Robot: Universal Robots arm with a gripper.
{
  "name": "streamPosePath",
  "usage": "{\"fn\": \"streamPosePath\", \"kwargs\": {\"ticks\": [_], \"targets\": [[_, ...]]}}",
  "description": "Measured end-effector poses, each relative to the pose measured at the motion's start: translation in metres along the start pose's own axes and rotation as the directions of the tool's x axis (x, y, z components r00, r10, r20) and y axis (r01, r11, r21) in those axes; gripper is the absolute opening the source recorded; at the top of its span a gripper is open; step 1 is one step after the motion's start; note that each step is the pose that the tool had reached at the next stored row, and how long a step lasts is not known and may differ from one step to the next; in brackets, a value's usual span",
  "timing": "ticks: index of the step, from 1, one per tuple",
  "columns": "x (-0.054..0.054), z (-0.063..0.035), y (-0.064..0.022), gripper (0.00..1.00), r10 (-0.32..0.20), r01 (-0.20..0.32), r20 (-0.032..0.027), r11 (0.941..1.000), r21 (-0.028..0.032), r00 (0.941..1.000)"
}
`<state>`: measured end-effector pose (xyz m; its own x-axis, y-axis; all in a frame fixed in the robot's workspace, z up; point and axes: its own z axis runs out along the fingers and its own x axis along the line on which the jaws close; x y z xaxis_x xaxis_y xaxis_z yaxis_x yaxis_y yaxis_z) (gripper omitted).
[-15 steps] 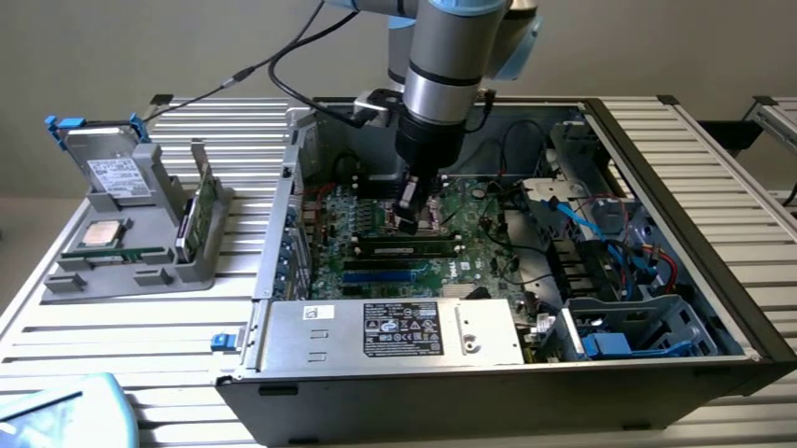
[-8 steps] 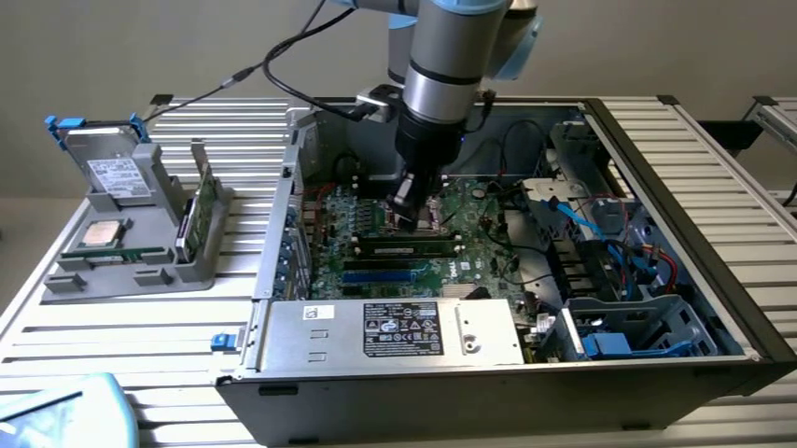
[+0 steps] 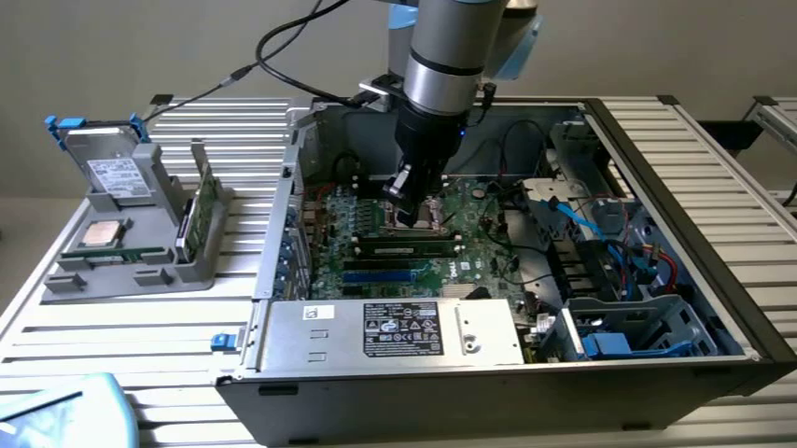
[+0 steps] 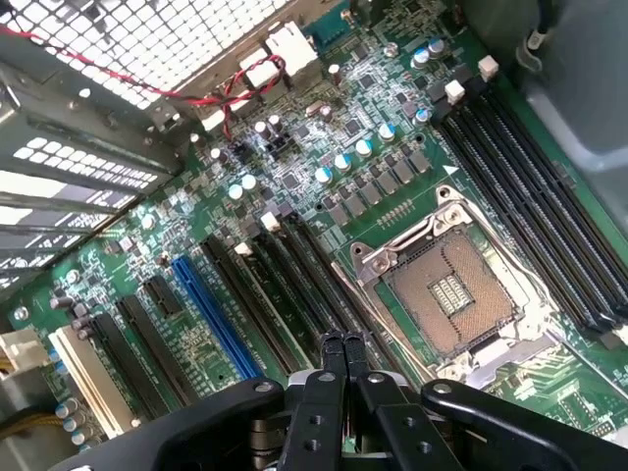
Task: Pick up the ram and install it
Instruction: 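Press down the ram until it locks into place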
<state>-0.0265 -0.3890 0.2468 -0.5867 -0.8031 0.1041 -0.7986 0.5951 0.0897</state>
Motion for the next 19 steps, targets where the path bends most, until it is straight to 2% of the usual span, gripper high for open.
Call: {"fn": "streamPosePath", "kwargs": {"ticks": [5,10,14,19], "targets": [[0.0,-0.0002,0.0,0.1,0.06,-0.06,0.0082,0.9982,-0.0028,0.9982],[0.0,-0.0002,0.0,0.1,0.12,-0.12,0.0166,0.9927,-0.0057,0.9926],[0.0,-0.0002,0.0,0.1,0.17,-0.17,0.0222,0.9854,-0.0095,0.9851],[0.0,-0.0002,0.0,0.1,0.231,-0.23,0.0283,0.973,-0.0142,0.9727]]}}
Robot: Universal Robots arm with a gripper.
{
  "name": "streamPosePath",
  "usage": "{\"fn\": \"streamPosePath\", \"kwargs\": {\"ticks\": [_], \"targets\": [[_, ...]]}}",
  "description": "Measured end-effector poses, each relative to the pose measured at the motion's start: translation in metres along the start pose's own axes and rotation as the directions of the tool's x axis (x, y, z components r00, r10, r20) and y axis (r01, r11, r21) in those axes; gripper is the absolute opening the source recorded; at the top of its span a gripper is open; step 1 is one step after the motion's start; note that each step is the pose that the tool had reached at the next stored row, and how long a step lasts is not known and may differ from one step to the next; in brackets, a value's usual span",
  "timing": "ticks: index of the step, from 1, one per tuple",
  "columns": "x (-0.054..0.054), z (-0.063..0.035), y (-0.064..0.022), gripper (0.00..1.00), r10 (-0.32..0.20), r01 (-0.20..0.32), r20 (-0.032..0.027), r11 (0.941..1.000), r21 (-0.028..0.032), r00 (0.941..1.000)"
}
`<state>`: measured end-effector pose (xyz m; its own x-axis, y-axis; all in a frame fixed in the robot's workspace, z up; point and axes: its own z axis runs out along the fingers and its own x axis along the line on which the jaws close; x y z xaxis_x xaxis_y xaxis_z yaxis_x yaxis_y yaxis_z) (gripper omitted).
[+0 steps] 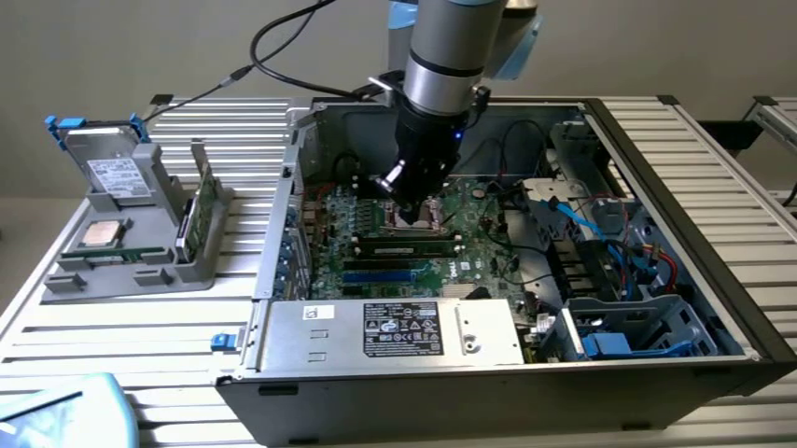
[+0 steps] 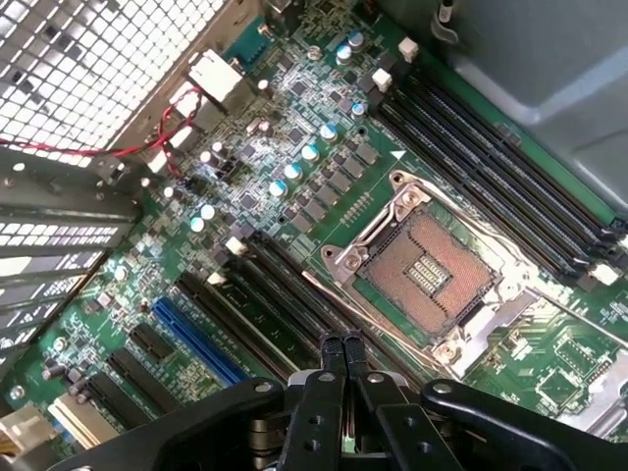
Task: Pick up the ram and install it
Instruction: 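Press down the ram until it locks into place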
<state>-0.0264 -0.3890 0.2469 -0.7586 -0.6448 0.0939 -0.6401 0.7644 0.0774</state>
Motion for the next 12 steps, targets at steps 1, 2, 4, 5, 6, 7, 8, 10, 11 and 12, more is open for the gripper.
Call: {"fn": "streamPosePath", "kwargs": {"ticks": [1,2,4,5,6,7,8,10,11,12], "targets": [[-0.0001,0.0,0.0,0.1,0.011,-0.011,0.001,0.9999,-0.0002,0.9999],[0.0,0.0,0.0,0.1,0.023,-0.023,0.002,0.9997,-0.0002,0.9997],[0.0,0.0,0.0,0.1,0.046,-0.046,0.0034,0.9989,0.0003,0.9989],[0.0001,0.0,0.0,0.1,0.057,-0.057,0.0037,0.9984,0.0016,0.9984],[0.0001,0.0,0.0,0.1,0.067,-0.067,0.0038,0.9978,0.0036,0.9978],[0.0001,0.0,0.0,0.1,0.076,-0.076,0.0034,0.9971,0.007,0.9971],[0.0,0.0,0.0,0.1,0.085,-0.085,0.0031,0.9963,0.0104,0.9963],[0.0,0.0,0.0,0.1,0.104,-0.104,0.0023,0.9944,0.018,0.9946],[0.0001,0.0,0.0,0.1,0.112,-0.112,0.002,0.9934,0.0216,0.9937],[0.0,0.0,0.0,0.1,0.122,-0.122,0.0017,0.9923,0.0254,0.9926]]}}
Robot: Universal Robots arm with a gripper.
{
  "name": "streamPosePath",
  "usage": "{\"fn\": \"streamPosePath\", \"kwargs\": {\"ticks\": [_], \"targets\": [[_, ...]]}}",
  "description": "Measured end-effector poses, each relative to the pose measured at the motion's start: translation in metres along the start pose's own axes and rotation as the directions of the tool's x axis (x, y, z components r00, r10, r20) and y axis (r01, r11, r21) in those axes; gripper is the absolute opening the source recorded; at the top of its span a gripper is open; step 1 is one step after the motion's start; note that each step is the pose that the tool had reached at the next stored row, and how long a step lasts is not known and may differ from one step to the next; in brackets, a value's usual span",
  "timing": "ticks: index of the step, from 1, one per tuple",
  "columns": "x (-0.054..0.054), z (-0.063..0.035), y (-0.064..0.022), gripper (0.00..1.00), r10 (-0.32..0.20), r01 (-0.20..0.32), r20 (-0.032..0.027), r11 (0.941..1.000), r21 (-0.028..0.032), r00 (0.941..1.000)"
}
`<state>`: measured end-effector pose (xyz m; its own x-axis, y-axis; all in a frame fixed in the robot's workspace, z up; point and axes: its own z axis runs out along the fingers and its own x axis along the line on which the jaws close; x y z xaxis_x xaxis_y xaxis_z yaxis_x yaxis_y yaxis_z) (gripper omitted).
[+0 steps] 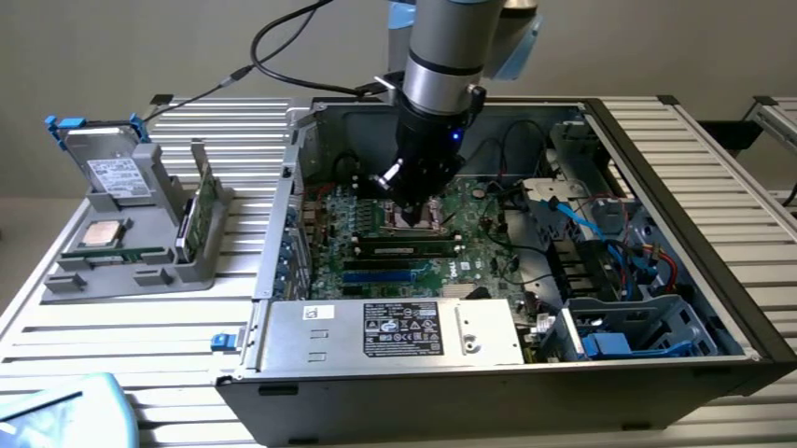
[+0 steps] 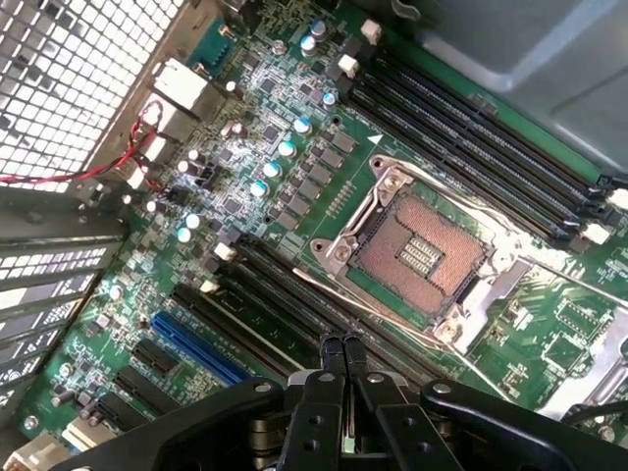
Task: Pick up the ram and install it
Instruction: 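Press down the ram until it locks into place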
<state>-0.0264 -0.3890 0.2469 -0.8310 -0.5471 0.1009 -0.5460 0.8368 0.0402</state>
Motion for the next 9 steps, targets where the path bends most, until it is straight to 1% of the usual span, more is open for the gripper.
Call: {"fn": "streamPosePath", "kwargs": {"ticks": [3,6,9], "targets": [[0.0,0.0,0.0,0.1,0.028,-0.028,-0.0011,0.9996,0.0106,0.9996],[0.0,0.0,0.0,0.1,0.057,-0.057,-0.0014,0.9982,0.0199,0.9984],[0.0,-0.0001,-0.0001,0.1,0.087,-0.087,-0.0014,0.9959,0.0268,0.9962]]}}
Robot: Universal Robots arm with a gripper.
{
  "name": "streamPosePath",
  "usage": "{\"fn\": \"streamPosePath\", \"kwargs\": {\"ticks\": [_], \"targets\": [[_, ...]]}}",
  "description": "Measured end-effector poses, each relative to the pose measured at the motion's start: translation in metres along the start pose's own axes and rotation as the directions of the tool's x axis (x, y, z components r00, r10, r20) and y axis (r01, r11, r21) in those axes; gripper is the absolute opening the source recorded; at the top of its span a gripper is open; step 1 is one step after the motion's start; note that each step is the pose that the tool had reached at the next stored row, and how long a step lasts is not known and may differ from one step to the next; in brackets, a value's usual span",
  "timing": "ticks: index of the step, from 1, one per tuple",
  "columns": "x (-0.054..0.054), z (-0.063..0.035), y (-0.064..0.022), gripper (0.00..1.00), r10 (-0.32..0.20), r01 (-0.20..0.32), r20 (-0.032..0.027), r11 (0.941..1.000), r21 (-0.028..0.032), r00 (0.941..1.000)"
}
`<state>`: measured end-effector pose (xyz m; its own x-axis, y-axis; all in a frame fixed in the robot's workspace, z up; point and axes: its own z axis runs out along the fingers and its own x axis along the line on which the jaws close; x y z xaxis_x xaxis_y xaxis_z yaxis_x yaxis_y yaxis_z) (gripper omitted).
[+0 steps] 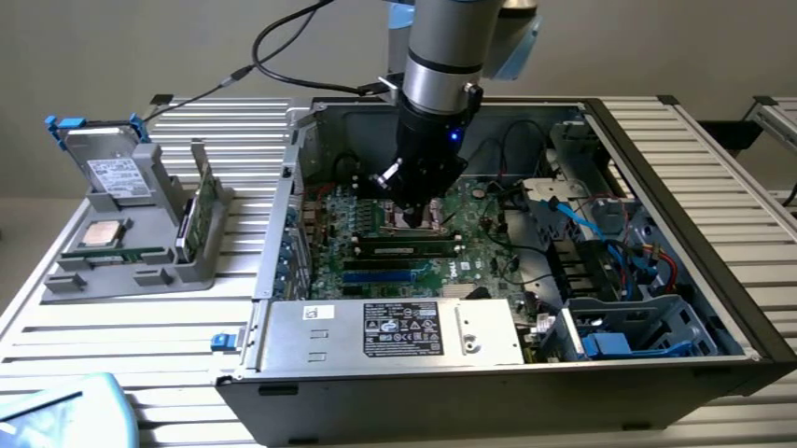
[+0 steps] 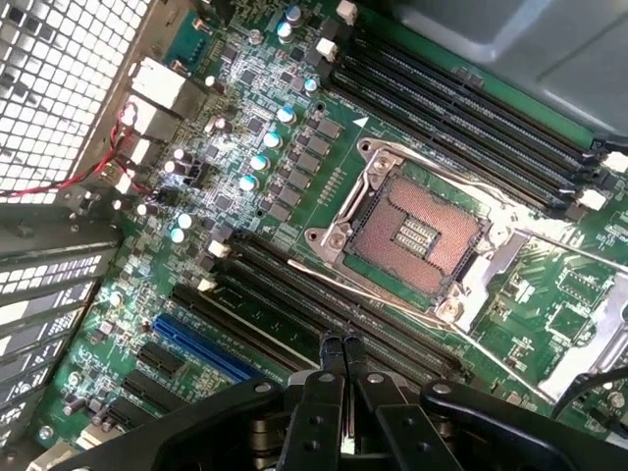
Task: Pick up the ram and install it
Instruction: 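Press down the ram until it locks into place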
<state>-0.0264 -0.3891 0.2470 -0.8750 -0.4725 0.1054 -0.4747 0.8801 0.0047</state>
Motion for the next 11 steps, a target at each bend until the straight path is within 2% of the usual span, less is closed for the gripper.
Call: {"fn": "streamPosePath", "kwargs": {"ticks": [6,11], "targets": [[0.0,0.0001,0.0001,0.1,0.069,-0.069,0.0,0.9976,0.0,0.9976],[0.0,0.0001,0.0001,0.1,0.13,-0.13,-0.0002,0.9916,-0.0008,0.9916]]}}
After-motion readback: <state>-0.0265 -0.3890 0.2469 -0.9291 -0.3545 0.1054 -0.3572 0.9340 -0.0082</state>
